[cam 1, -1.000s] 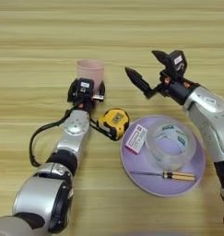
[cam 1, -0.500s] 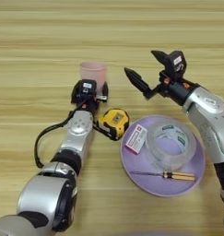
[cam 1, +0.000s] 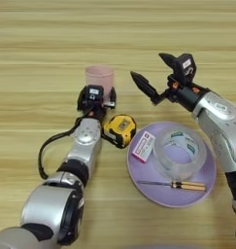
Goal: Move the objects on the table
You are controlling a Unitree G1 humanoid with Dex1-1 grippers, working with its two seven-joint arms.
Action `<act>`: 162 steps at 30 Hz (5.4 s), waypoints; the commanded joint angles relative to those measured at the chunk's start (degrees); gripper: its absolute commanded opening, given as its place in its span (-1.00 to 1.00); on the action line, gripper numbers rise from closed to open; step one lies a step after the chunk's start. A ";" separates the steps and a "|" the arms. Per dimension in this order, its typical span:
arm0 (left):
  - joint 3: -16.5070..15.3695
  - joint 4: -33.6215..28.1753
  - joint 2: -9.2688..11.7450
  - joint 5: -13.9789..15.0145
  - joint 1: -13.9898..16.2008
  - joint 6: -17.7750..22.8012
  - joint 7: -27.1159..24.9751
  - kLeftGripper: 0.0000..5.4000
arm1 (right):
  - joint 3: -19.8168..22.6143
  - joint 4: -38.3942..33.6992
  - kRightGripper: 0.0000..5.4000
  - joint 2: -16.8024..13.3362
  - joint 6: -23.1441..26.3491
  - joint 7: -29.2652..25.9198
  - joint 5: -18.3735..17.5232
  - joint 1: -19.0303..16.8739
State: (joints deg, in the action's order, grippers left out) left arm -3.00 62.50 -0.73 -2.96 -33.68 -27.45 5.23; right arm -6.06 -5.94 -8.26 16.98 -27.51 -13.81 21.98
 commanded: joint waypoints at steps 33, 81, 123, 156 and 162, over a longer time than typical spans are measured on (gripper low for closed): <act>1.75 0.83 -1.20 -1.81 4.74 0.29 3.29 0.97 | -0.51 1.64 1.00 -0.36 0.07 0.57 0.42 -0.17; 4.00 -18.20 -2.24 -2.19 13.34 4.18 3.92 0.99 | -17.98 -4.97 1.00 -6.40 19.22 -6.70 10.12 -3.40; 4.21 -21.96 -1.95 -3.89 14.93 3.17 6.44 1.00 | -21.73 15.10 0.94 -1.67 12.87 -9.09 15.07 3.07; 4.08 -20.16 -1.64 -3.97 14.20 2.62 7.20 1.00 | -21.86 6.07 0.52 -3.80 19.00 -10.98 14.02 -0.33; 4.19 -19.82 -1.52 -4.05 14.05 2.28 7.04 1.00 | -21.25 2.91 0.52 -3.59 18.43 -10.49 13.39 -1.25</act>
State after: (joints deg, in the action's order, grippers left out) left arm 1.22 41.95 -2.64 -6.47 -19.12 -24.89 12.15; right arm -27.94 -1.19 -11.51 34.88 -37.96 0.24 21.19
